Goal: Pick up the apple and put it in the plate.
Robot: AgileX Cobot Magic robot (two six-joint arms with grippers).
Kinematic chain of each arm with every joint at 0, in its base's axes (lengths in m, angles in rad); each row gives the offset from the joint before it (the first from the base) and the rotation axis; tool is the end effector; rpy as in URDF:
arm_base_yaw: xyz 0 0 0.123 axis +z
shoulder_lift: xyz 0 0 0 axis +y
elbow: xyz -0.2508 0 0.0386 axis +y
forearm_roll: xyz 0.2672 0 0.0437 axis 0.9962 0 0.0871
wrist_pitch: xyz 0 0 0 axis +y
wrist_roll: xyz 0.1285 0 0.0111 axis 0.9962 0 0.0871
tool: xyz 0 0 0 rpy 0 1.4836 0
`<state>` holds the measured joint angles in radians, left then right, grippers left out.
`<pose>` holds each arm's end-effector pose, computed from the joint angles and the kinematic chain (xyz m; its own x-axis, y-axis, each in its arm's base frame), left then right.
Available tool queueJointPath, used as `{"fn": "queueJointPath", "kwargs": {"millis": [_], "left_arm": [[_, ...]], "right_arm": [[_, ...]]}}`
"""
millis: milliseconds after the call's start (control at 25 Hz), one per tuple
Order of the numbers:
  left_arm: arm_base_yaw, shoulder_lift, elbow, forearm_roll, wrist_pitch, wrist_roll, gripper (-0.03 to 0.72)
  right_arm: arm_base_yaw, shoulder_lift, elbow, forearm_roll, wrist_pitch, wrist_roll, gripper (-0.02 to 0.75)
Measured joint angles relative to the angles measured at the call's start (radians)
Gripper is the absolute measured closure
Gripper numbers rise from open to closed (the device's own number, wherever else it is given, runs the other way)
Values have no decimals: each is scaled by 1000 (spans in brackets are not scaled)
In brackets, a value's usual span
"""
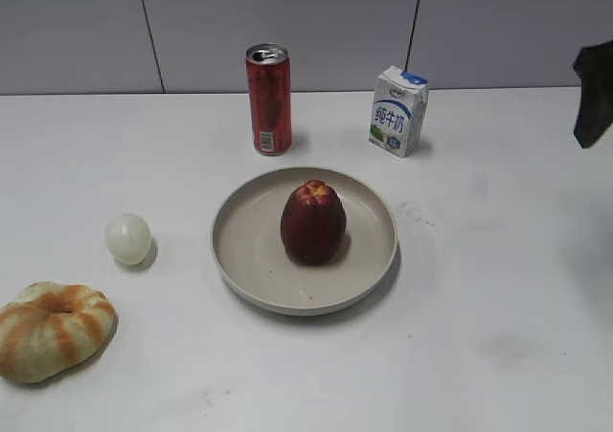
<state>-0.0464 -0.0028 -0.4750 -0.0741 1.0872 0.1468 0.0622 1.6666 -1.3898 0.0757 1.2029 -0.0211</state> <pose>0.0774 -0.0121 0.2584 -0.4826 0.1343 -0.8655 0.1581 0.9853 0.0648 0.3529 0.0311 0.2114 -0.9825 -0.0550 -0.1779 -0.0685 0.9952 0.0705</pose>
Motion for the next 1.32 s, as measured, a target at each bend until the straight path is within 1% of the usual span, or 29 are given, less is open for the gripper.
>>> {"fn": "queueJointPath", "kwargs": {"millis": [360,480,640,800,1120,1320], "left_arm": [[0,0,0,0,0,0,452],[0,0,0,0,0,0,452],[0,0,0,0,0,0,452],[0,0,0,0,0,0,452],[0,0,0,0,0,0,452],[0,0,0,0,0,0,452]], "right_arm": [[0,-418,508,8,-100,-2,146],[0,-549,654,8,-129,-3,146],[0,-746,806,7,-151,-3,146],[0,-948,879,4,-156,-3,146],[0,-1352,885,4,-155,-3,147],[0,-1551,886,13,-154,-3,147]]}}
